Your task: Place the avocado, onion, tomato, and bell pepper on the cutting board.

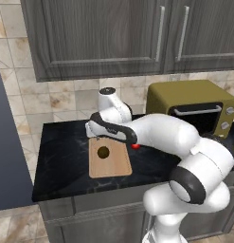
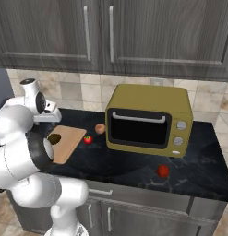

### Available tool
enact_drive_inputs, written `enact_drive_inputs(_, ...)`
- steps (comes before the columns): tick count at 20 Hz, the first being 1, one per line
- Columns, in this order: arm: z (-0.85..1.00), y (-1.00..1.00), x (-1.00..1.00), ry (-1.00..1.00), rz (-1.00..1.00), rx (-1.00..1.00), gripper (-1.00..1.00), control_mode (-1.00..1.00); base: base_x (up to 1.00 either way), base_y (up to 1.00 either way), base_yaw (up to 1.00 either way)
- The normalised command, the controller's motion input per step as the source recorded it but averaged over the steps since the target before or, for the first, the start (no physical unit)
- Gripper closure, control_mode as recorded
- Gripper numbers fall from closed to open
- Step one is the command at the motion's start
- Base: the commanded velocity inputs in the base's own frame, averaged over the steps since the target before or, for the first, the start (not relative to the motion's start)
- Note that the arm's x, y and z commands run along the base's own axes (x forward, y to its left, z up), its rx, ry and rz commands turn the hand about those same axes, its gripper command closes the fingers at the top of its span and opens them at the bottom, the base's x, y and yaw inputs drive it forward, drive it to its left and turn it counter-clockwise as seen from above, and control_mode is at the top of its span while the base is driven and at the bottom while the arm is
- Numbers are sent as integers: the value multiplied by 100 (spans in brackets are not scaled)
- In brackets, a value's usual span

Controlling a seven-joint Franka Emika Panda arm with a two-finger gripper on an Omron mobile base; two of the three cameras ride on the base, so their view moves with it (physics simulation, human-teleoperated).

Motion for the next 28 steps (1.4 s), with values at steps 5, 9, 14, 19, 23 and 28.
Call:
enact_drive_inputs(5,45,-35,-54,-15,0,0,-100,-100,0,0,0)
enact_drive_inputs(9,33,-51,-48,-11,0,0,-100,-100,0,0,0)
enact_drive_inputs(14,22,-59,-34,-6,0,1,-100,-100,0,0,0)
enact_drive_inputs(19,5,-58,-15,-2,0,5,-100,-100,0,0,0)
enact_drive_inputs(23,0,-31,0,0,0,2,-100,-100,0,0,0)
enact_drive_inputs(28,0,-23,5,1,0,2,-100,-100,0,0,0)
